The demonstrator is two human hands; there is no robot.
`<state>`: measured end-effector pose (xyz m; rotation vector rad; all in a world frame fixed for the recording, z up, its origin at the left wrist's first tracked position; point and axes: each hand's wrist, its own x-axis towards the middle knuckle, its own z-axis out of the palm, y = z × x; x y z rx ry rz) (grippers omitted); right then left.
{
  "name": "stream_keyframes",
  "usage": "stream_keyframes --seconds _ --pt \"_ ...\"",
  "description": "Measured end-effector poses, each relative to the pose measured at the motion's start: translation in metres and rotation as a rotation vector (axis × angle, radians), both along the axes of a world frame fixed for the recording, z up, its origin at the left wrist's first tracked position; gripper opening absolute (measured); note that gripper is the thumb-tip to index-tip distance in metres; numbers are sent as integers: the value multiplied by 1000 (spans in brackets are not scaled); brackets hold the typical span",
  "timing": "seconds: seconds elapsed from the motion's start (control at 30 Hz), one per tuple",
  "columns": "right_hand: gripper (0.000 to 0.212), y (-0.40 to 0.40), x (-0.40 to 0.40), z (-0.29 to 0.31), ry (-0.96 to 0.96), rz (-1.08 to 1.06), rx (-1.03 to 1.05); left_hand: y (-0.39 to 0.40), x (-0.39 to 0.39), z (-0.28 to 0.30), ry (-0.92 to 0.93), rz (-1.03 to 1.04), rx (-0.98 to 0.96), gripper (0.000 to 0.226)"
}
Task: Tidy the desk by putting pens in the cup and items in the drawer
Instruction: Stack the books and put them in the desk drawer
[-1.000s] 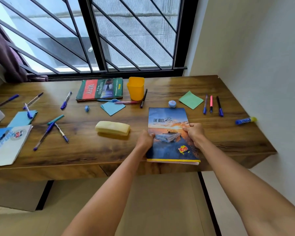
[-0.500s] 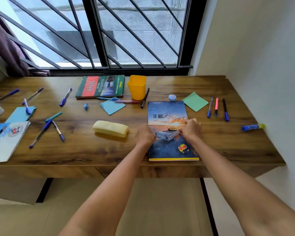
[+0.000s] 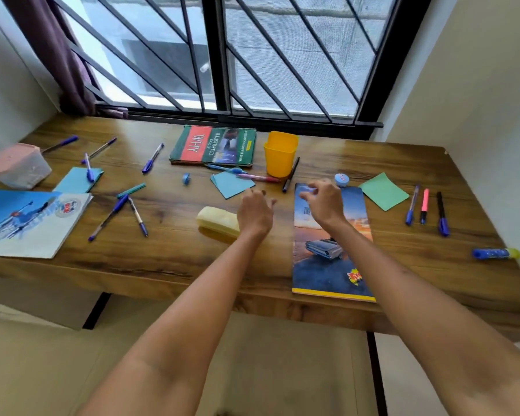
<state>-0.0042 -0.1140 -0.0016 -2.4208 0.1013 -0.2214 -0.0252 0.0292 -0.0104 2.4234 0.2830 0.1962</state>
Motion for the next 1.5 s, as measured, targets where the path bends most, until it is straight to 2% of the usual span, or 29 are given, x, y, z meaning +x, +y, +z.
stream_keyframes --seconds 0.13,0.4,0.57,0.63,0.8,0.93,1.0,1.07,1.13,1.2,1.3,1.5 --pt "41 64 38 16 -8 73 131 58 41 6 -24 87 13 37" --pt "52 173 133 6 115 100 166 168 133 -6 1 167 -42 37" --pt "49 209 163 -9 181 70 184 223 165 -17 45 227 -44 41" --pt "40 229 167 -10 202 135 205 240 167 -20 38 234 -39 39" --pt "25 302 147 -13 360 388 329 284 137 -25 -25 362 115 32" --pt "28 371 118 -11 296 514 282 333 93 -32 -44 561 198 26" --pt "31 405 97 -9 288 580 252 360 65 -35 -10 713 201 25" --pt "23 438 78 -14 300 646 209 381 37 -36 64 849 214 28" --pt "15 462 64 -17 317 709 71 392 17 -35 199 928 173 33" --pt "27 481 57 -22 350 743 -65 399 7 -34 311 937 88 36" --pt "38 497 56 -24 378 733 -154 412 4 -38 335 868 57 38" --pt "31 516 66 -28 445 658 -161 417 -6 -51 147 862 26 39"
